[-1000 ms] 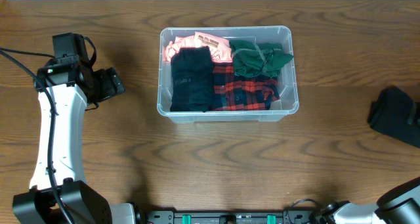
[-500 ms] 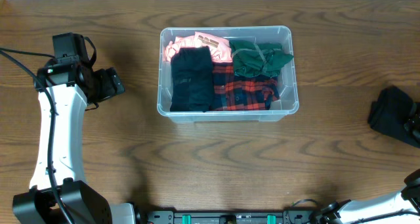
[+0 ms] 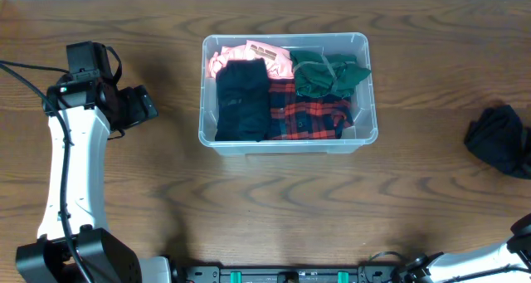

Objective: Pack container
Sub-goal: 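Grasp the last dark garment at the right edge with the right gripper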

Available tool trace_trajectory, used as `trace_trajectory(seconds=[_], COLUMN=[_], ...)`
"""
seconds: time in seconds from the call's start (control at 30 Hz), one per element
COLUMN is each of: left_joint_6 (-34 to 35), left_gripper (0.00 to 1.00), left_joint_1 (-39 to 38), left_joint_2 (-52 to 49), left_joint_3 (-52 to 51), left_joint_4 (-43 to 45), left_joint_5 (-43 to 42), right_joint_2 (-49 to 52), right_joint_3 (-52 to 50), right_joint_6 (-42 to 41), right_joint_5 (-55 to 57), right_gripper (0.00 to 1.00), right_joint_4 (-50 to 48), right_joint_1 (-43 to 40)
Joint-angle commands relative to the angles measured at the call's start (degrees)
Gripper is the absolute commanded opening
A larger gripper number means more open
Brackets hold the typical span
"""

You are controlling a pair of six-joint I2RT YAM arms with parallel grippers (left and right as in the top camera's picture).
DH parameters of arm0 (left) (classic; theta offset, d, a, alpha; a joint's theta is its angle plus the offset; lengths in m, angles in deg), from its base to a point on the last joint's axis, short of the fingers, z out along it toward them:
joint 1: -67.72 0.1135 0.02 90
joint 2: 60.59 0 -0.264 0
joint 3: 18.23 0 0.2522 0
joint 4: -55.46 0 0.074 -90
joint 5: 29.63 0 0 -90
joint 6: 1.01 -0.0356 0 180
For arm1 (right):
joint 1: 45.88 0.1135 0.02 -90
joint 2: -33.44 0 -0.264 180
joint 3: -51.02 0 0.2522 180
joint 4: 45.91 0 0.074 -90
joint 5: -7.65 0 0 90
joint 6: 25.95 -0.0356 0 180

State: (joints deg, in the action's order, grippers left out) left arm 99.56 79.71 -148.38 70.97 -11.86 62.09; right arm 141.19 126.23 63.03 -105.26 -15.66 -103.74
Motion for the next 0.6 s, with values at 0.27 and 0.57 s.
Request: trace_trajectory(seconds=[0.27,0.57], left_joint_6=[0.70,0.70], left_gripper=[0.98,0.98], left_joint_1=[0.22,0.22], left_joint_2=[-0.31,-0.31], left_joint_3=[0.04,0.04], left_joint_4=[-0.11,-0.13], left_joint_5=[0.26,0.26], right_joint_2=[-4.24,-21.24], right_joint_3=[0.33,3.74], right_joint_6=[-12.74,-18.56], right_joint_5=[-18.08,-22.43], right_gripper=[0.01,0.01], right_joint_4=[-1.79,-2.91], right_joint_1=[14.19,28.41])
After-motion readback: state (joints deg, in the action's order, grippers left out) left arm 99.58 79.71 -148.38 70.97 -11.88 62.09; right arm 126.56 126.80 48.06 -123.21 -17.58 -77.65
